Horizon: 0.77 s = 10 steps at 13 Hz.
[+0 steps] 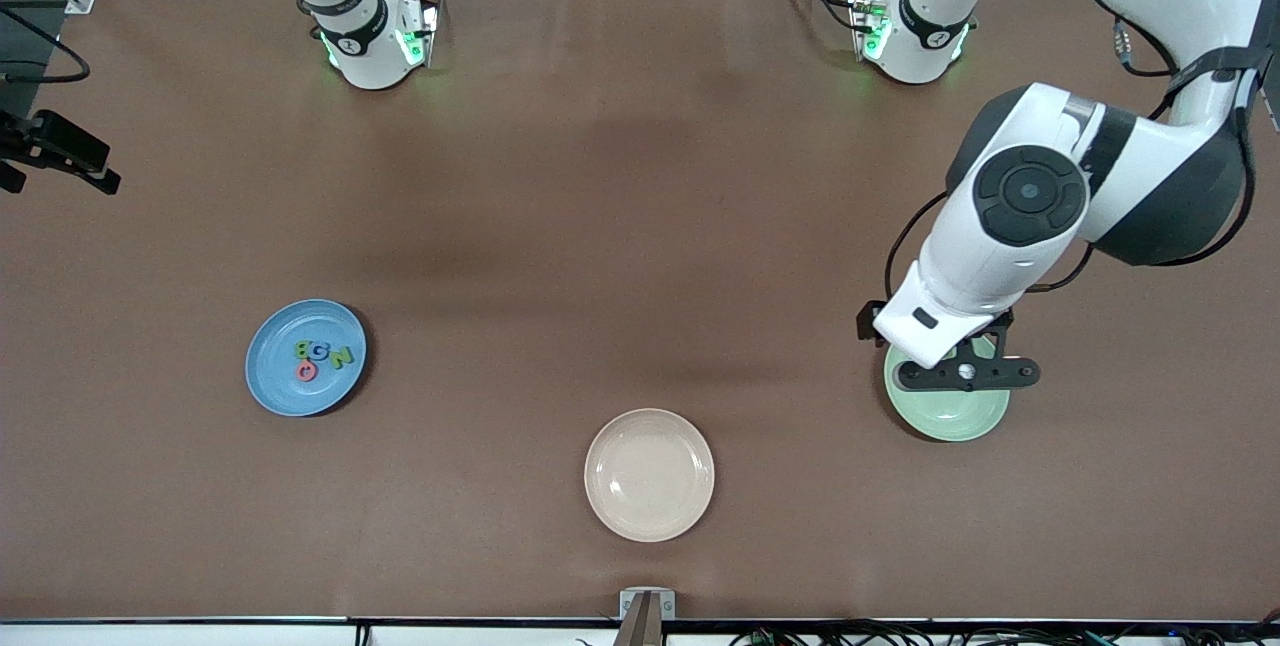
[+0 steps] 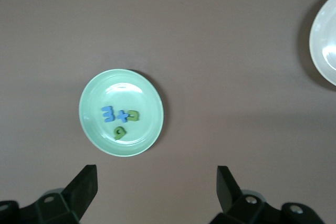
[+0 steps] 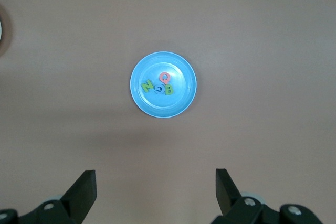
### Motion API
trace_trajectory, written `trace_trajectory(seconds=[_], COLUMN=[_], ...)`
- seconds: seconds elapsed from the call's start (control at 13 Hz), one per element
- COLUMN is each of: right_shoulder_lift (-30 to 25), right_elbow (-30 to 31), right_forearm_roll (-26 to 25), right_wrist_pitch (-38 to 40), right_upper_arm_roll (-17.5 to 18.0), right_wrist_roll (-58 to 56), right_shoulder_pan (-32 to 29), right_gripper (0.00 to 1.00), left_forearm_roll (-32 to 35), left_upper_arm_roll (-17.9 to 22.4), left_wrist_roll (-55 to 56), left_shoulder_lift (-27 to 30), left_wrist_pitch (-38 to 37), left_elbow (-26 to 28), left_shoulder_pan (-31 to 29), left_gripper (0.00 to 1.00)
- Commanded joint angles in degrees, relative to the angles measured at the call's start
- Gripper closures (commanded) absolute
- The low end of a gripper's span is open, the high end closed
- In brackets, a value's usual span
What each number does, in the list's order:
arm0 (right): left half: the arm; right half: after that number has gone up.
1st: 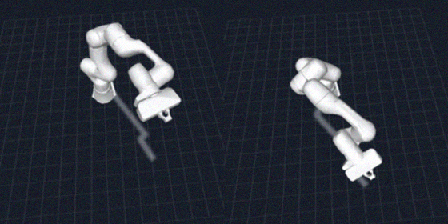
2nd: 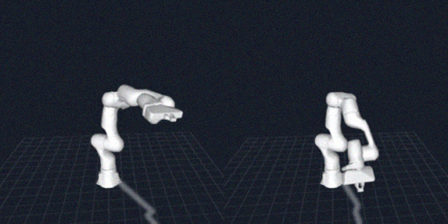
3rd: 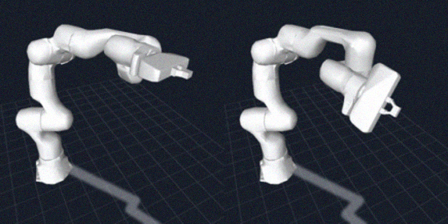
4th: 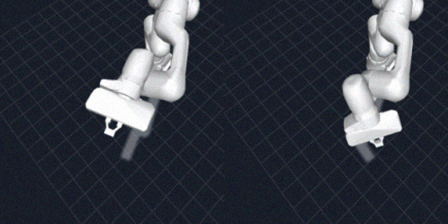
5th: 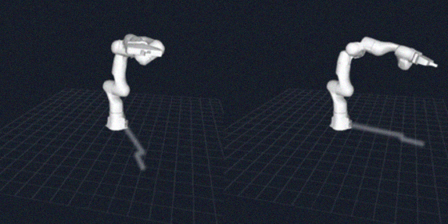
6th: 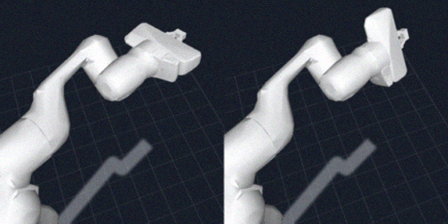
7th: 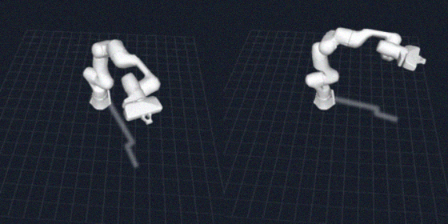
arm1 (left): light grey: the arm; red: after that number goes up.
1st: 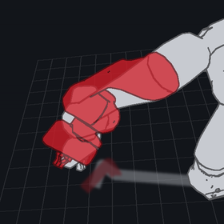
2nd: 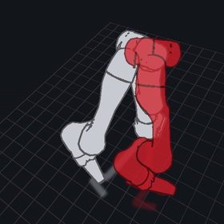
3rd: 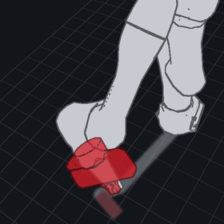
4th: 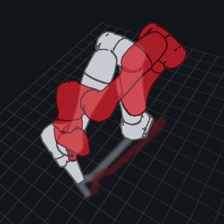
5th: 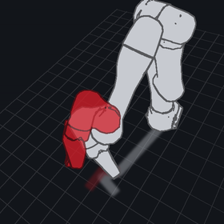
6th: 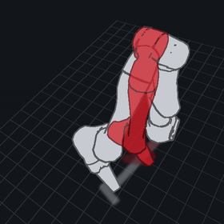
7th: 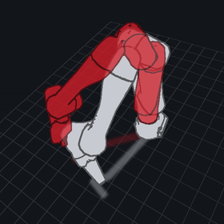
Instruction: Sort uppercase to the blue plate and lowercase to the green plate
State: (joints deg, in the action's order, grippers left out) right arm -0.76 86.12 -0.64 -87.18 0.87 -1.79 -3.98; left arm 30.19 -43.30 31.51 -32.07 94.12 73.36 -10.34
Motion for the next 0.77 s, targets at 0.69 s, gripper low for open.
trace_trajectory(seconds=[0.69], right_shoulder_lift=[-0.3], right_elbow=[0.0], right_forearm_roll=[-1.1], right_wrist_pitch=[-0.4], right_upper_arm_roll=[0.2], right_wrist_roll=[0.4], right_shoulder_pan=[0.3], right_gripper=[0.0], left_forearm_roll=[-29.2], left_upper_arm_roll=[42.9], left_wrist_roll=[-23.7], left_shoulder_lift=[26.2], left_wrist_pitch=[-6.2], left_elbow=[9.6], left_shoulder_pan=[16.3], left_gripper=[0.0])
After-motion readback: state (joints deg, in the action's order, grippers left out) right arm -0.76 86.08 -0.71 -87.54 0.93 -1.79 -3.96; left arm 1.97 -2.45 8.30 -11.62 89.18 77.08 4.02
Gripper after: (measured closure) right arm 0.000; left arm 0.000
